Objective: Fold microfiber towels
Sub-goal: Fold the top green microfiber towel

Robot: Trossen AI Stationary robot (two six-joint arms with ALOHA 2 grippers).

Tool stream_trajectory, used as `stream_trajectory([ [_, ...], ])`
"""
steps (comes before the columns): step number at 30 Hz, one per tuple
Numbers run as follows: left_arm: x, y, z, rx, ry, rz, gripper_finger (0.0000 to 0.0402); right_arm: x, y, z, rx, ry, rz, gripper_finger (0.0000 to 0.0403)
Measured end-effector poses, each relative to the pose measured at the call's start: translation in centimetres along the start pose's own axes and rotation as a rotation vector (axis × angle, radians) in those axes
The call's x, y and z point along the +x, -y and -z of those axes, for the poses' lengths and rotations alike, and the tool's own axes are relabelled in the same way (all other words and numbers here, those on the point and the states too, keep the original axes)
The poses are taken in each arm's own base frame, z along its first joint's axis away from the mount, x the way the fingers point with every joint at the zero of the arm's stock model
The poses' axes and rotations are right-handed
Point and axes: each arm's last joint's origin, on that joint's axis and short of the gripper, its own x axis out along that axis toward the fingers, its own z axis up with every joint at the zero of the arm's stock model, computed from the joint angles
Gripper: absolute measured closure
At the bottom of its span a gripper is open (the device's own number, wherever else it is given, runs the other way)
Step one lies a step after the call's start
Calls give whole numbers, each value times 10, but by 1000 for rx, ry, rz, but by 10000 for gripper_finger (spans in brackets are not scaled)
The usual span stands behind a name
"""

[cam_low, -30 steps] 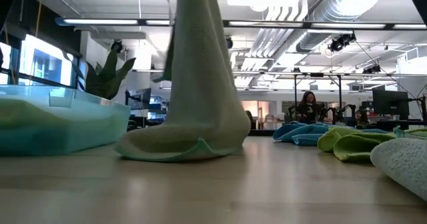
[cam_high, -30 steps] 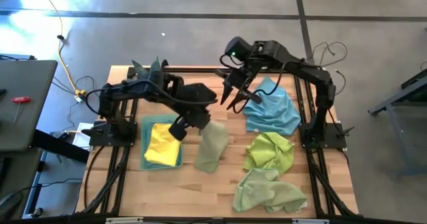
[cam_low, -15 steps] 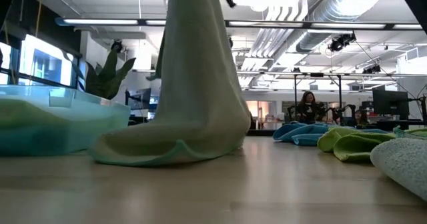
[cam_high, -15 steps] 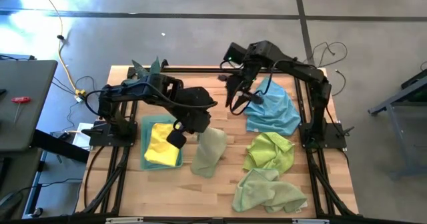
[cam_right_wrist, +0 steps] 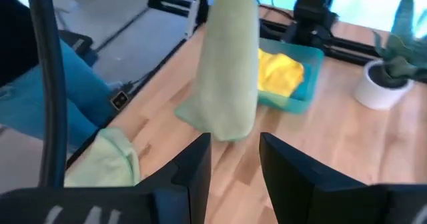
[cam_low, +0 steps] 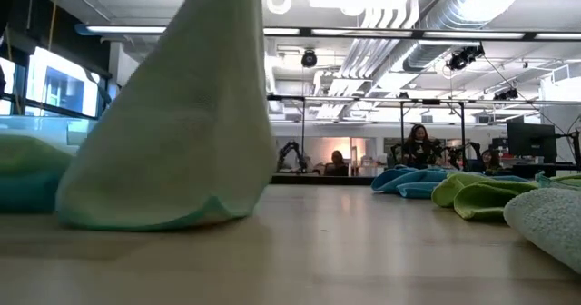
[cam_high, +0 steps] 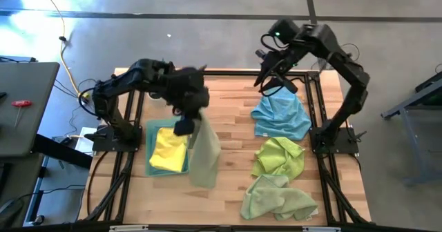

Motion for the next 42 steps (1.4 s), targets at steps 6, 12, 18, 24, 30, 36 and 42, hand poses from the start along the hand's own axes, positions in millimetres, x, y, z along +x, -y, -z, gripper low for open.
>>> stream_trajectory([
  [6,8,-55,-4,-31,-24,-86,401,-10,-23,-7,-22,-64,102,284],
  [12,23,-99,-7,116,-73,-203,401,-17,-32,-10,3,-57,123,284],
  [18,29,-91,-23,185,63,-141,401,-17,-32,-10,66,-57,139,284],
  [24,21,-52,-31,305,178,-48,401,-2,-12,-14,115,-31,162,284],
  [30,24,-30,-29,340,151,56,401,27,4,-25,-28,50,59,284],
  [36,25,-24,-29,386,154,57,401,70,19,-23,-86,94,-152,284],
  [42,26,-23,-23,331,94,73,401,99,36,-21,-104,158,-256,284],
])
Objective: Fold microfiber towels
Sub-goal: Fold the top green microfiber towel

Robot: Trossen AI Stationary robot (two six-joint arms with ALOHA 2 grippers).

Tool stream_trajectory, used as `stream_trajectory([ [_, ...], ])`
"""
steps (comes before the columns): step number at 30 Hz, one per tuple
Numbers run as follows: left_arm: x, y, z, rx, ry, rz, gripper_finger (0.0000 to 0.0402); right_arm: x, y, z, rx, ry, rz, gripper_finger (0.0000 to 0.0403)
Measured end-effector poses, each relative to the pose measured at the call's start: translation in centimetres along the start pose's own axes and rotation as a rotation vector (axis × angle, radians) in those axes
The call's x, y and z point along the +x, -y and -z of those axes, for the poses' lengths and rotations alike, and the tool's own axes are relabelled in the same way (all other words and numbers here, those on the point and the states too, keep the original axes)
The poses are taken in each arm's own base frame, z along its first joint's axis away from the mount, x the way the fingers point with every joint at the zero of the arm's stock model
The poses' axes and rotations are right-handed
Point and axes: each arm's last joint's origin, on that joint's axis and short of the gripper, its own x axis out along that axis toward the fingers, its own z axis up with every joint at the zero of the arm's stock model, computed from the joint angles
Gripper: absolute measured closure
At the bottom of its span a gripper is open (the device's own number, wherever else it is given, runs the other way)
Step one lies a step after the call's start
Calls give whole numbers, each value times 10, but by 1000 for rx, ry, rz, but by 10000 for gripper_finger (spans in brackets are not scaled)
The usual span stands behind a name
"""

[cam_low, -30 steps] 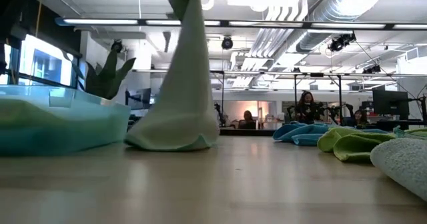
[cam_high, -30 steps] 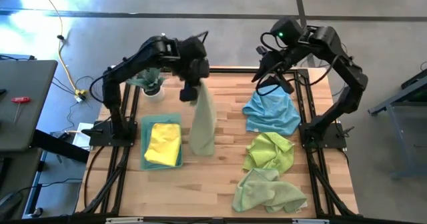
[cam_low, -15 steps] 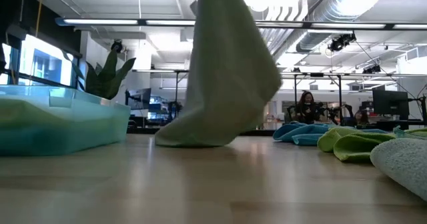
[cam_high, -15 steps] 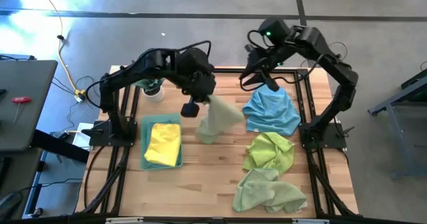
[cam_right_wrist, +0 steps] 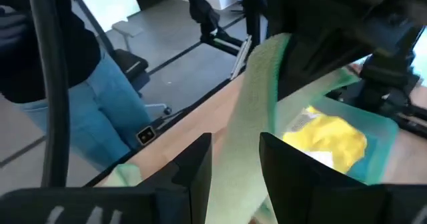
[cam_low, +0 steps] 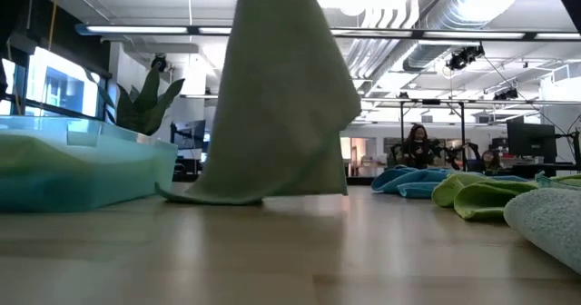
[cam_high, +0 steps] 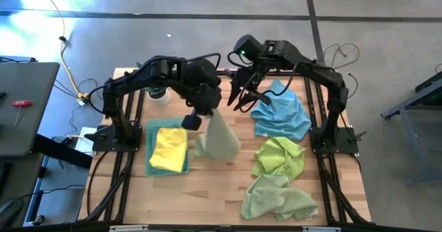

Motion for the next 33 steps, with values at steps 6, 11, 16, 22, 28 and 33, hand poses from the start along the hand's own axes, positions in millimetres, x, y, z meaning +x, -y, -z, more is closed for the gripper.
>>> stream_trajectory([
  [6,-5,7,5,-94,-14,107,401,10,13,12,-43,42,-86,284],
  [11,-12,15,7,-166,-24,139,401,16,21,26,17,-6,-97,284],
  [16,-20,18,7,-328,-9,126,401,23,33,39,92,-113,-37,284],
  [22,-17,31,3,-314,-25,93,401,21,32,56,227,-179,-93,299],
  [28,-15,38,1,-286,-35,58,401,-17,19,64,293,-100,-87,352],
  [33,-15,37,-1,-312,-18,38,401,-37,-12,94,391,-93,-68,388],
])
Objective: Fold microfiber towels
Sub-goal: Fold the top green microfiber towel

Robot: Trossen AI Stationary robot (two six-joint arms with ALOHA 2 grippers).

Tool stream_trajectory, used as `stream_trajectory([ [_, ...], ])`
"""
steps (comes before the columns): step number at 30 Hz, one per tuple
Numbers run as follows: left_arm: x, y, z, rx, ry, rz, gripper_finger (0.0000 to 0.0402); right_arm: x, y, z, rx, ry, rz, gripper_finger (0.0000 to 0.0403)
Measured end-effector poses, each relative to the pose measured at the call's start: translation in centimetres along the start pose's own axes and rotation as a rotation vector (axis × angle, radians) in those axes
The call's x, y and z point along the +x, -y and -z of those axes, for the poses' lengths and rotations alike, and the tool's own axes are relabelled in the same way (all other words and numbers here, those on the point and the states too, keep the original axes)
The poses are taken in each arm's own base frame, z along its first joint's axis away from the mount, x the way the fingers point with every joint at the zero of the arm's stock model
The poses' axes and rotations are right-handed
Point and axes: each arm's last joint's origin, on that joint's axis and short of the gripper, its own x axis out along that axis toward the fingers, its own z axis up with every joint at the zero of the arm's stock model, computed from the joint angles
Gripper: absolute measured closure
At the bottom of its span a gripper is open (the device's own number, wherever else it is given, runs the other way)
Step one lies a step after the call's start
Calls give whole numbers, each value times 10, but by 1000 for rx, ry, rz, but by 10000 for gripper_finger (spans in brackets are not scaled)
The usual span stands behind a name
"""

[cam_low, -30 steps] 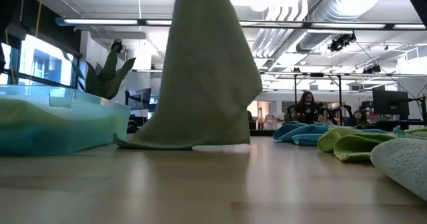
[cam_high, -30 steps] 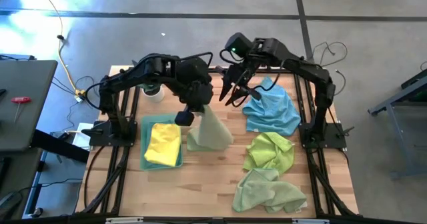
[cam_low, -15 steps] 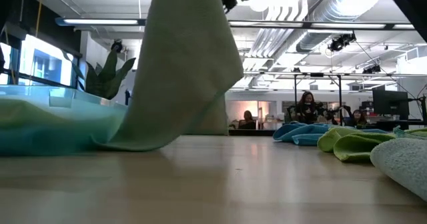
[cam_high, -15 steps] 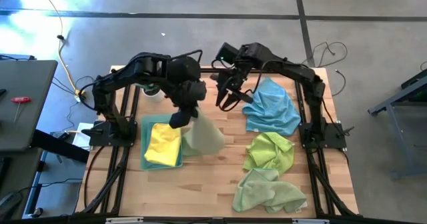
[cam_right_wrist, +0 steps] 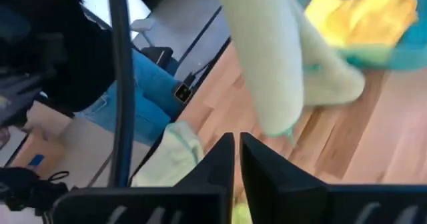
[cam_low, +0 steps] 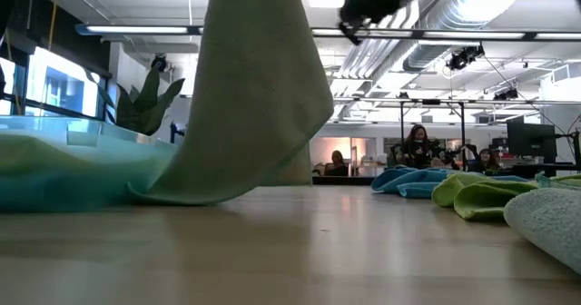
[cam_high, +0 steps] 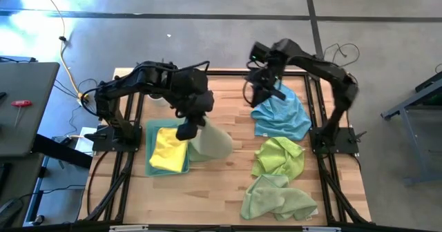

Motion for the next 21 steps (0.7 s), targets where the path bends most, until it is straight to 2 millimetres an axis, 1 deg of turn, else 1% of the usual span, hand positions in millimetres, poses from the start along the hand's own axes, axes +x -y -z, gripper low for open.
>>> stream_trajectory([
  [3,1,-2,-7,-36,60,-40,401,-1,-21,26,13,42,40,400],
  [5,3,-3,-12,-75,99,-38,401,2,-26,42,40,43,143,402],
  [6,6,-3,-15,-99,123,-35,401,4,-27,49,60,35,251,402],
  [8,11,-4,-19,-171,140,-25,401,6,-26,58,104,65,546,402],
  [10,19,-3,-22,-255,133,0,401,7,-26,65,155,190,812,402],
  [11,24,-2,-23,-298,114,26,401,9,-26,71,177,258,883,402],
  [12,29,-1,-23,-337,86,55,401,12,-26,77,188,320,911,402],
  [14,40,1,-22,-402,20,115,401,15,-29,81,151,468,875,402],
  [17,58,4,-17,-479,-122,177,401,21,-31,83,98,611,694,401],
  [19,70,4,-11,-519,-245,197,401,28,-28,86,104,629,576,392],
  [21,84,3,-5,-542,-353,197,401,37,-26,85,97,612,505,372],
])
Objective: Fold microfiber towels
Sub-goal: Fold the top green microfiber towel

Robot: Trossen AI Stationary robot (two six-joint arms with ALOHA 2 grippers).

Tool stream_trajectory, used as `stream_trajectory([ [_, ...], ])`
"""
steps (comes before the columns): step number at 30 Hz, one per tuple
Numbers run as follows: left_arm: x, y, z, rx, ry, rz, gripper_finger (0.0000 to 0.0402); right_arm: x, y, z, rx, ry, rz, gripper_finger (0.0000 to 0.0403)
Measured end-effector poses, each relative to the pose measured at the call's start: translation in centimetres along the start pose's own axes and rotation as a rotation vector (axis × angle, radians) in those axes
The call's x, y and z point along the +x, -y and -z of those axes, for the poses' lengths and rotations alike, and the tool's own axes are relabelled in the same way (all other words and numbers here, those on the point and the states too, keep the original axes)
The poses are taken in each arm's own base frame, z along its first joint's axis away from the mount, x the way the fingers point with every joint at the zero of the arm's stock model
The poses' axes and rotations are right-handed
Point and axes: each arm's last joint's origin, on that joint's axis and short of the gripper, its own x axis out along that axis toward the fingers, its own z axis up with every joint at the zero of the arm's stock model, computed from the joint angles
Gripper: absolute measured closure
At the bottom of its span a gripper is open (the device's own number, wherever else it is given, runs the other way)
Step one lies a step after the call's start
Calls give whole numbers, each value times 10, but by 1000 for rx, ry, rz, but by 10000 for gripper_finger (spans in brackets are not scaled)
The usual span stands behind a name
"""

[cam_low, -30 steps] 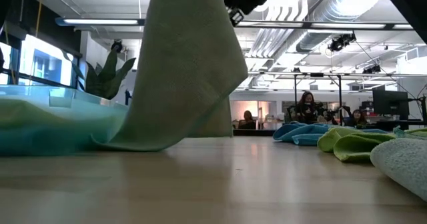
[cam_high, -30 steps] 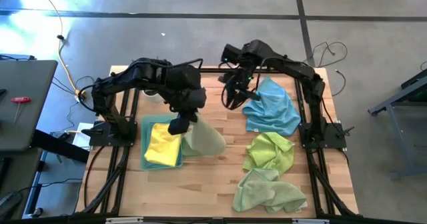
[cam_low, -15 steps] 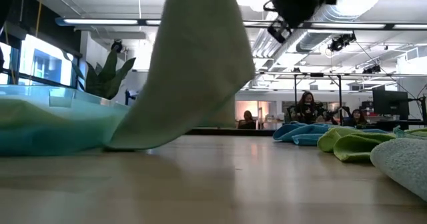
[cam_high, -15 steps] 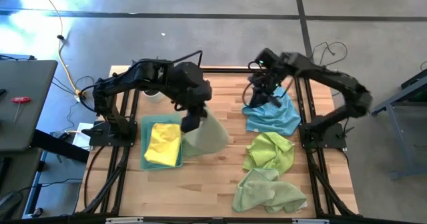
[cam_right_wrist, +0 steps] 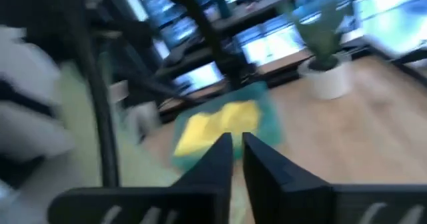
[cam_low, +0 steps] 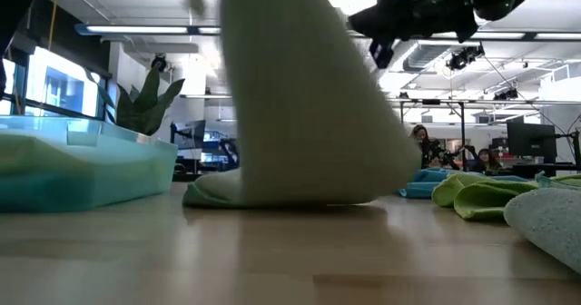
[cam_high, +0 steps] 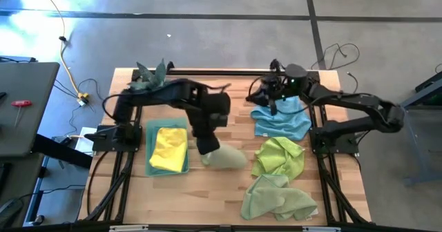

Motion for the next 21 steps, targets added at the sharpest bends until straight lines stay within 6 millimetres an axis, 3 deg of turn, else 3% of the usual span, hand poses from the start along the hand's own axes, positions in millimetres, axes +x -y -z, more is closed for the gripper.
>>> stream_trajectory([
  [3,15,-2,-10,18,-24,15,401,13,-5,9,-21,-49,-53,325],
  [7,19,0,-9,73,-36,-4,401,27,-12,15,-75,-72,-91,253],
  [11,24,6,-9,239,-19,-7,401,45,-19,23,-174,-72,-151,198],
  [16,27,10,-6,372,-19,-30,401,74,-27,34,-262,-10,-247,175],
  [21,27,10,-6,459,-1,-74,401,102,-26,61,-248,-43,-246,174],
])
